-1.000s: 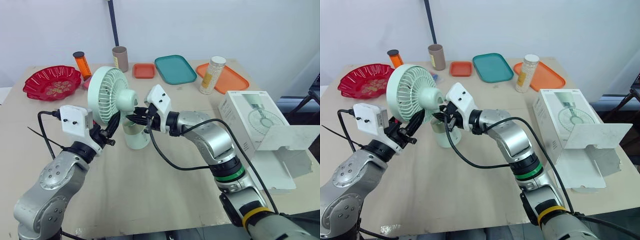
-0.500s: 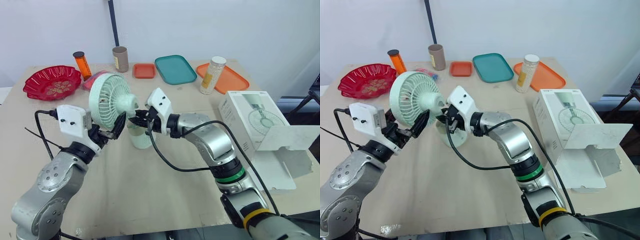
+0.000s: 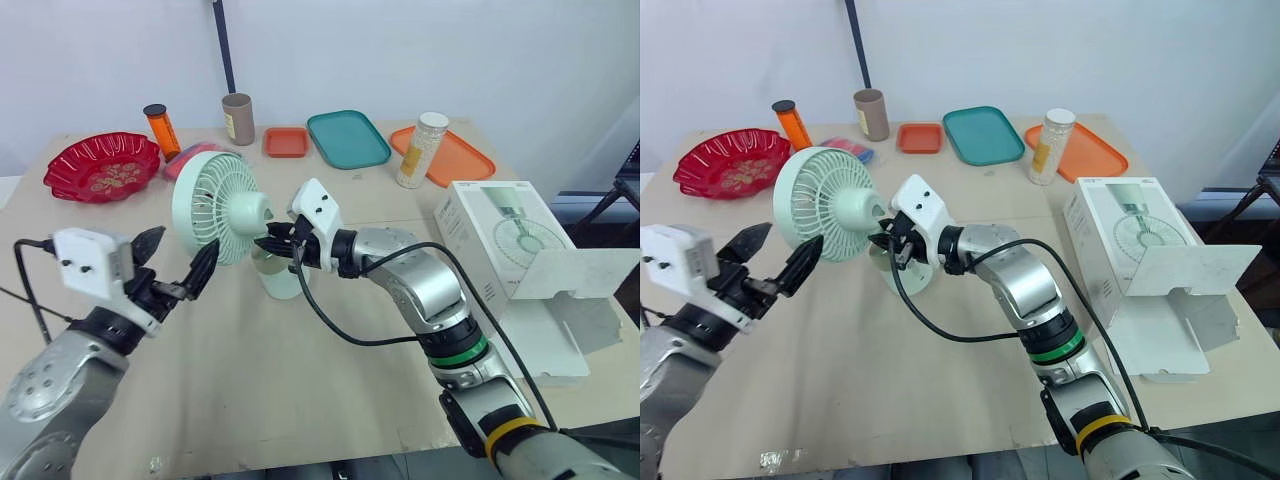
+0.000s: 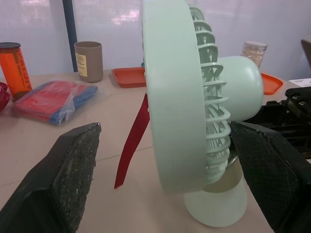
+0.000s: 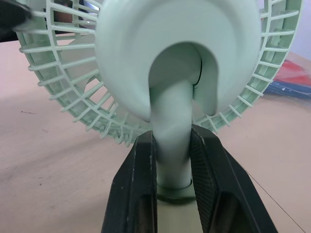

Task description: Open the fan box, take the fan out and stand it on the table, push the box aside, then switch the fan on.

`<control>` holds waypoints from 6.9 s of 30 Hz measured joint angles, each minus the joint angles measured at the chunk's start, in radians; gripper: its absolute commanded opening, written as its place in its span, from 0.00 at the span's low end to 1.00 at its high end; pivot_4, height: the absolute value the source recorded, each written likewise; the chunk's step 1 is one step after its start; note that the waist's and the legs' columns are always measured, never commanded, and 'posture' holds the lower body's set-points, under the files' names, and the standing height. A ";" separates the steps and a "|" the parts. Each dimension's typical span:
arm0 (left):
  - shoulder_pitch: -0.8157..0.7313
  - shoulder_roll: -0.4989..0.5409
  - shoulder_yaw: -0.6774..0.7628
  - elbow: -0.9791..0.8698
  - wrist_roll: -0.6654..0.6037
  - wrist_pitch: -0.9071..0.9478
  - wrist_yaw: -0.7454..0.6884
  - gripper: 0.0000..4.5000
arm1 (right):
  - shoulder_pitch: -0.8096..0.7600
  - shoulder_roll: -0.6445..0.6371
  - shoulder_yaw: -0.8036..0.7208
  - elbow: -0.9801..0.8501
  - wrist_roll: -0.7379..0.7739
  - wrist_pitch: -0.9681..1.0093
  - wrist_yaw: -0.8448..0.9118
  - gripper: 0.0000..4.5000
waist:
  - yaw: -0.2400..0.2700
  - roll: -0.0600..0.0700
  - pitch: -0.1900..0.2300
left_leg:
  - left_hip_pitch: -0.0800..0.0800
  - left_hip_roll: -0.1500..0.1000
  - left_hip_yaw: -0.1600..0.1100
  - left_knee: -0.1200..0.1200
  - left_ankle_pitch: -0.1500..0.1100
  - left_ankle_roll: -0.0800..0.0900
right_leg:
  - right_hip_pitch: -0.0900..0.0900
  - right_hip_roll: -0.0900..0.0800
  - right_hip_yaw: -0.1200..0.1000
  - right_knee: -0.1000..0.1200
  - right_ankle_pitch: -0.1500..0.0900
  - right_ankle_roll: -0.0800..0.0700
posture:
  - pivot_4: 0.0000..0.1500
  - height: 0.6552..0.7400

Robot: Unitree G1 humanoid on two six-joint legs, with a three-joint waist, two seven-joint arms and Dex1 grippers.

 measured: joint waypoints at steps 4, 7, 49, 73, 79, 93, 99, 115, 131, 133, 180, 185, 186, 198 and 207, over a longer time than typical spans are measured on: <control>0.051 0.104 0.096 0.005 -0.175 -0.025 -0.041 0.99 | -0.003 0.002 -0.001 0.013 0.000 -0.010 0.003 0.09 | -0.003 0.000 0.000 | 0.000 0.000 0.000 0.000 0.000 0.000 | 0.000 0.000 0.000 0.000 0.000 0.000 | 1.00 1.00; 0.087 0.163 0.153 0.042 -0.247 -0.040 -0.064 0.99 | -0.003 0.001 -0.003 0.016 0.000 -0.013 0.010 0.09 | -0.005 0.001 0.000 | 0.000 0.000 0.000 0.000 0.000 0.000 | 0.000 0.001 0.000 0.000 0.000 0.000 | 1.00 1.00; 0.201 0.351 -0.139 0.426 0.322 -0.334 -0.896 0.09 | 0.237 -0.081 -0.097 -0.071 0.284 -0.266 0.411 0.09 | -0.017 0.003 0.001 | 0.001 0.002 0.001 -0.003 0.000 0.001 | 0.000 0.002 0.000 0.000 0.000 -0.001 | 1.00 1.00; 0.044 0.311 -0.280 0.452 0.371 -0.305 -0.856 0.01 | 0.236 -0.093 -0.075 0.019 0.210 -0.356 0.494 0.09 | -0.017 0.003 0.001 | 0.001 0.002 0.001 -0.002 0.000 0.001 | 0.000 0.002 0.000 0.000 0.000 -0.001 | 1.00 1.00; 0.015 0.293 -0.324 0.459 0.385 -0.297 -0.843 0.01 | 0.236 -0.092 -0.073 0.019 0.210 -0.354 0.495 0.09 | -0.017 0.002 0.001 | 0.001 0.002 0.001 -0.001 0.000 0.001 | 0.000 0.002 0.000 0.001 0.000 -0.001 | 1.00 1.00; -0.051 0.259 -0.402 0.500 0.425 -0.295 -0.831 0.01 | 0.259 -0.090 -0.044 0.002 0.207 -0.340 0.479 0.09 | -0.017 0.002 0.001 | 0.001 0.002 0.000 -0.001 0.000 0.001 | 0.000 0.002 0.000 0.001 0.000 -0.001 | 1.00 1.00; -0.050 0.259 -0.402 0.504 0.427 -0.290 -0.829 0.01 | 0.262 -0.091 -0.042 0.000 0.204 -0.346 0.473 0.09 | -0.017 0.002 0.001 | 0.001 0.002 0.001 -0.001 -0.001 0.001 | 0.000 0.002 0.000 0.001 0.000 -0.001 | 1.00 1.00; -0.021 0.258 -0.404 0.490 0.425 -0.275 -0.825 0.01 | 0.284 -0.076 -0.040 -0.003 0.171 -0.404 0.459 0.09 | -0.017 0.002 0.001 | 0.001 0.002 0.000 0.000 0.000 0.001 | 0.000 0.002 0.000 0.001 0.000 -0.001 | 1.00 1.00; -0.061 0.217 -0.473 0.533 0.490 -0.289 -0.805 0.01 | 0.298 -0.091 -0.040 -0.027 0.173 -0.394 0.453 0.09 | -0.017 0.002 0.001 | 0.001 0.002 0.000 0.000 0.000 0.001 | 0.000 0.002 0.000 0.002 0.000 -0.001 | 1.00 1.00; -0.059 0.217 -0.473 0.535 0.491 -0.289 -0.802 0.01 | 0.299 -0.091 -0.040 -0.027 0.173 -0.392 0.452 0.09 | -0.017 0.002 0.001 | 0.001 0.002 0.000 0.000 0.000 0.001 | 0.000 0.002 0.000 0.002 0.000 -0.001 | 1.00 1.00; -0.072 0.179 -0.474 0.529 0.485 -0.281 -0.779 0.01 | 0.309 -0.093 -0.038 -0.045 0.171 -0.384 0.450 0.09 | -0.017 0.002 0.001 | 0.001 0.002 0.000 0.000 0.000 0.001 | 0.000 0.002 0.000 0.002 0.000 -0.001 | 1.00 1.00; -0.072 0.179 -0.474 0.528 0.485 -0.277 -0.778 0.01 | 0.309 -0.093 -0.038 -0.045 0.171 -0.384 0.450 0.09 | -0.016 0.002 0.001 | 0.001 0.002 0.000 0.000 0.000 0.001 | 0.000 0.002 0.000 0.002 0.000 -0.001 | 1.00 1.00; -0.072 0.179 -0.474 0.528 0.485 -0.277 -0.778 0.01 | 0.309 -0.092 -0.038 -0.045 0.171 -0.384 0.449 0.09 | -0.016 0.002 0.001 | 0.001 0.002 0.000 0.000 0.000 0.001 | 0.000 0.002 0.000 0.002 0.000 -0.001 | 1.00 1.00; -0.078 0.172 -0.479 0.528 0.488 -0.276 -0.776 0.01 | 0.309 -0.093 -0.038 -0.047 0.171 -0.384 0.447 0.09 | -0.016 0.002 0.000 | 0.001 0.001 0.000 0.000 0.000 0.001 | 0.000 0.001 0.000 0.002 0.000 -0.001 | 1.00 1.00; -0.078 0.172 -0.479 0.528 0.488 -0.275 -0.776 0.01 | 0.309 -0.090 -0.037 -0.047 0.171 -0.385 0.446 0.09 | -0.016 0.002 0.000 | 0.001 0.001 0.000 0.000 0.000 0.001 | 0.000 0.001 0.000 0.002 0.000 -0.001 | 1.00 1.00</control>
